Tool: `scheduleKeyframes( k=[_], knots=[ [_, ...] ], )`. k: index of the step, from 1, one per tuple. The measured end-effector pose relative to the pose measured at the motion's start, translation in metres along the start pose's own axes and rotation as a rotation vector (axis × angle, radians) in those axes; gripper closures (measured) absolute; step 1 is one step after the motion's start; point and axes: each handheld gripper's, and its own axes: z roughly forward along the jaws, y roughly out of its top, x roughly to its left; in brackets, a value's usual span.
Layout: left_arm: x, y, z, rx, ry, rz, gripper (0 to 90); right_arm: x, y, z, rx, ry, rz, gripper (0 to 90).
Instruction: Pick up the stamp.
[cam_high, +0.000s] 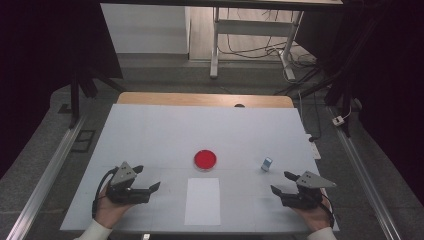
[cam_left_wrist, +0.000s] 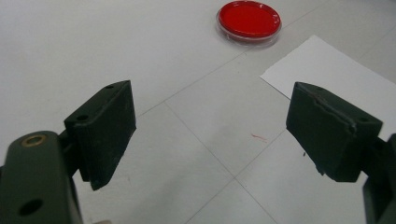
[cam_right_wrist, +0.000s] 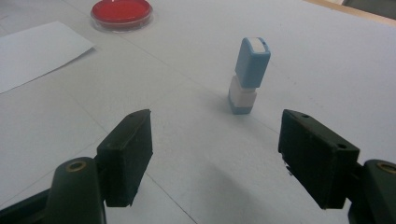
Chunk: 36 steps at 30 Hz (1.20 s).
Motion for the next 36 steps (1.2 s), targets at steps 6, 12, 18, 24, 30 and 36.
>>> scheduleKeyframes(
  k=[6, 12, 18, 24, 30, 36],
  knots=[
    [0.001, 0.000, 0.002, 0.003, 0.005, -0.001, 16.0, -0.003, -0.001, 0.000, 0.001, -0.008, 0.007, 26.0],
    [0.001, 0.000, 0.001, 0.004, 0.008, -0.003, 16.1, -0.002, 0.000, -0.001, -0.013, -0.006, 0.011, 26.5],
    [0.001, -0.001, 0.001, 0.004, 0.005, -0.003, 16.3, -0.001, 0.002, -0.002, -0.010, -0.015, 0.005, 27.2],
    [0.001, -0.001, 0.002, 0.012, 0.004, 0.003, 16.4, -0.001, 0.007, -0.002, -0.021, -0.013, 0.006, 27.6],
    [0.001, -0.001, 0.003, 0.016, 0.003, 0.002, 16.4, -0.002, 0.011, -0.004, -0.029, -0.018, 0.008, 28.0],
    [0.002, -0.001, 0.003, 0.019, -0.001, 0.000, 16.5, -0.003, 0.017, -0.004, -0.025, -0.026, 0.004, 28.2]
  ],
)
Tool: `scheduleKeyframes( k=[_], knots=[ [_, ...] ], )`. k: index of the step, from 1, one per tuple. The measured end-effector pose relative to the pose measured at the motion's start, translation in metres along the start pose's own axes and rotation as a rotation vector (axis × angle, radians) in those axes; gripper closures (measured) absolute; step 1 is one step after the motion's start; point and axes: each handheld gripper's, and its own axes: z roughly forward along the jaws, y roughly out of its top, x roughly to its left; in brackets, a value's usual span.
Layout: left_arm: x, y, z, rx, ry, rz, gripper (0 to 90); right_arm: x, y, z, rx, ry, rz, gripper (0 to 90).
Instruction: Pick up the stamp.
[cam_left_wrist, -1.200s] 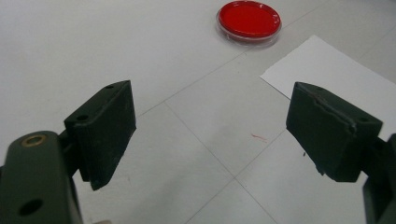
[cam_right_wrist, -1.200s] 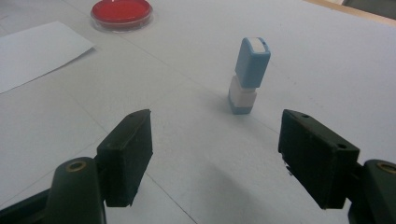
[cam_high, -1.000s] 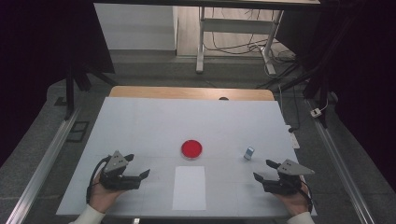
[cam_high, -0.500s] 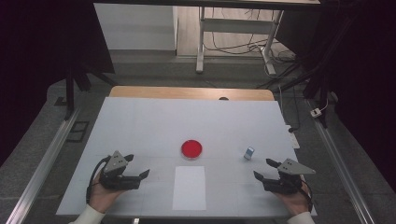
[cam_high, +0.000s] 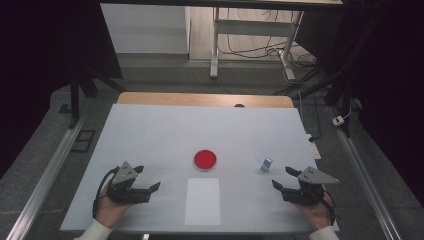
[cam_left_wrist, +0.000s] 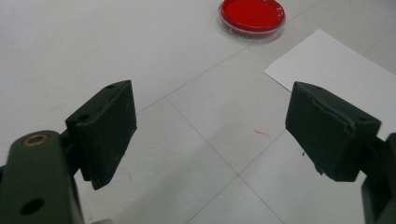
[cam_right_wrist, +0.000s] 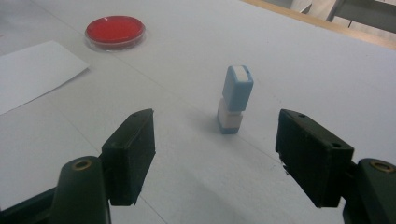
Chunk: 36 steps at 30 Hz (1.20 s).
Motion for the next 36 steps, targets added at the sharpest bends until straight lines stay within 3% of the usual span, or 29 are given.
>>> scheduleKeyframes(
  k=[13, 31, 36],
  knots=[
    [0.001, -0.001, 0.001, 0.007, 0.001, -0.007, 16.6, 0.002, 0.021, 0.004, 0.058, 0.004, -0.029, 28.3],
    [0.000, 0.000, 0.006, 0.020, -0.002, 0.009, 16.9, -0.012, 0.065, 0.040, 0.212, 0.023, -0.053, 28.0],
    [0.000, 0.000, 0.006, 0.021, -0.001, 0.016, 16.9, -0.017, 0.066, 0.053, 0.229, 0.025, -0.038, 28.2]
  ],
)
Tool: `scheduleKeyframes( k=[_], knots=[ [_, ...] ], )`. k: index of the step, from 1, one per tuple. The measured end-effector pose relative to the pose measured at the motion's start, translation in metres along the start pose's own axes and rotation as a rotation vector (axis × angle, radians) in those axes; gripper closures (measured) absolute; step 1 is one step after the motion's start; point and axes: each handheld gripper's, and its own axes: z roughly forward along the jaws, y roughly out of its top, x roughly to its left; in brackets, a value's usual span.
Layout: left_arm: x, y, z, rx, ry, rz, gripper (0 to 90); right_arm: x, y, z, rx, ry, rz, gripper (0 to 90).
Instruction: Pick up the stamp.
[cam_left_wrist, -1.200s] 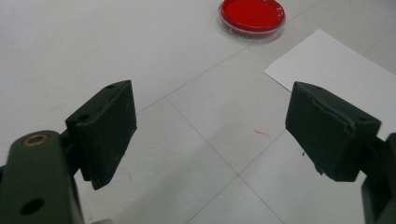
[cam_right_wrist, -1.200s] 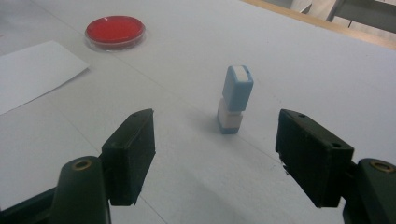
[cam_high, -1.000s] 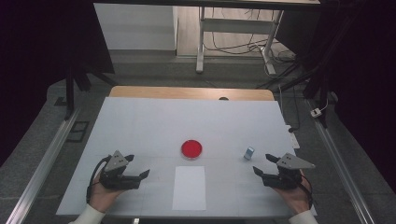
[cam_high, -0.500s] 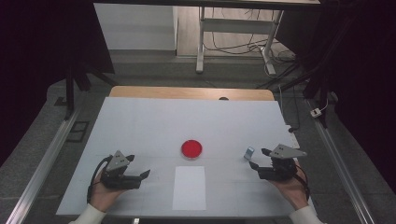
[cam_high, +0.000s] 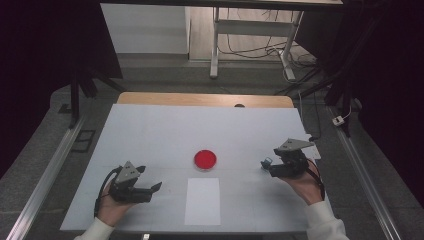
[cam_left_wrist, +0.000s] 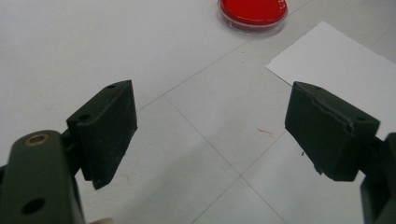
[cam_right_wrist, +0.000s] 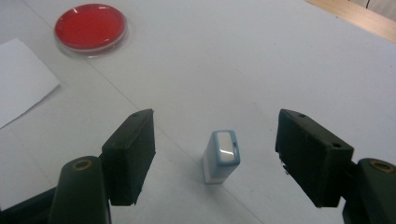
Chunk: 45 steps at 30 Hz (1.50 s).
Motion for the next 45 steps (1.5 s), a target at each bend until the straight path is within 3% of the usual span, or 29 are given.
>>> scheduleKeyframes(
  k=[7, 19, 28, 32, 38, 45],
  knots=[
    [-0.002, -0.001, 0.001, 0.006, 0.008, 0.005, 17.0, -0.002, -0.009, 0.007, -0.003, 0.024, 0.024, 31.6],
    [-0.002, -0.002, -0.002, -0.007, 0.019, 0.001, 17.6, 0.000, -0.014, 0.012, -0.017, 0.013, 0.011, 38.7],
    [-0.002, -0.002, -0.001, -0.002, 0.015, 0.003, 17.7, 0.000, -0.020, 0.020, 0.010, -0.003, 0.008, 43.4],
    [-0.002, -0.003, 0.000, 0.000, 0.015, 0.006, 17.7, 0.000, -0.021, 0.022, 0.015, -0.015, 0.000, 50.0],
    [-0.002, -0.003, 0.000, 0.002, 0.015, 0.006, 17.7, -0.001, -0.024, 0.021, 0.000, -0.023, 0.009, 73.9],
    [-0.002, -0.003, 0.000, 0.003, 0.017, 0.007, 17.7, -0.002, -0.025, 0.020, -0.013, -0.026, 0.016, 75.0]
  ],
)
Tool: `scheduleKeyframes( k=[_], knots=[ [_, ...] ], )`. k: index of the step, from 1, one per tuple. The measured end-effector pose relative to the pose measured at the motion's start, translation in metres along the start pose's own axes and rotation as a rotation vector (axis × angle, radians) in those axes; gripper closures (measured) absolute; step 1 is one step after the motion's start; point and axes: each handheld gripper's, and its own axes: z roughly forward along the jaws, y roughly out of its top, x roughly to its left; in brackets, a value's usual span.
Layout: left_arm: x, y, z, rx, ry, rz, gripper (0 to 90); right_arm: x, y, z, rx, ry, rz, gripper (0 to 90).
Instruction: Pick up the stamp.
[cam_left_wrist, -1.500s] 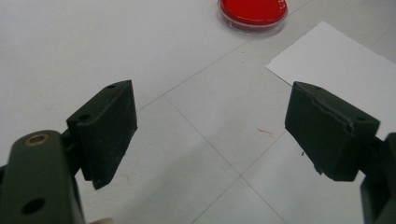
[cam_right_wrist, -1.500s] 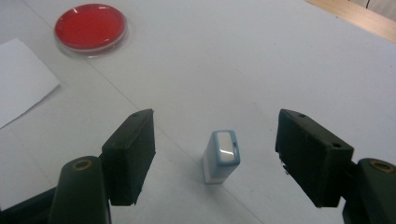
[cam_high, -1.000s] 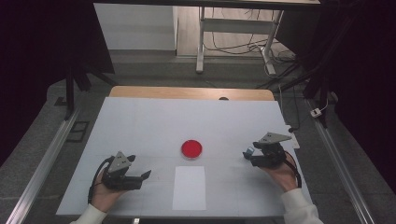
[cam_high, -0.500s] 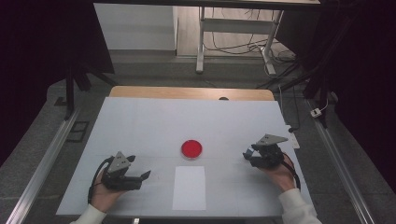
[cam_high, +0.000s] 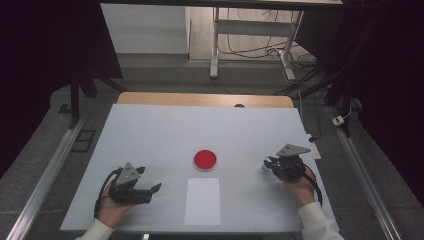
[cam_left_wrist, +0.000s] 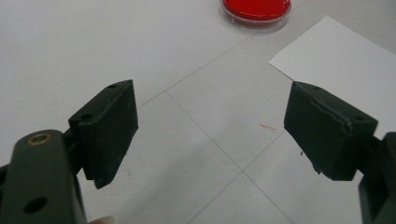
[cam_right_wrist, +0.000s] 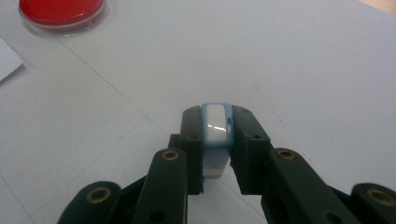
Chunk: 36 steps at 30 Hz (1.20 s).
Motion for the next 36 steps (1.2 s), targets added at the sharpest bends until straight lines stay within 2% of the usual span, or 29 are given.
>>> scheduleKeyframes(
  k=[8, 17, 20, 36],
  knots=[
    [0.000, 0.000, 0.000, 0.001, 0.001, 0.001, 17.7, 0.001, 0.002, -0.005, -0.026, -0.013, -0.015, 75.0],
    [0.000, 0.000, 0.000, 0.001, 0.003, 0.000, 17.7, -0.001, 0.002, -0.011, -0.081, 0.004, 0.027, 75.1],
    [0.000, 0.000, 0.001, 0.000, 0.003, -0.001, 17.7, -0.001, 0.003, -0.014, -0.116, 0.014, 0.047, 75.1],
    [0.000, 0.000, 0.001, 0.003, 0.005, -0.002, 17.7, 0.006, 0.010, -0.021, -0.177, 0.031, 0.049, 75.1]
  ],
)
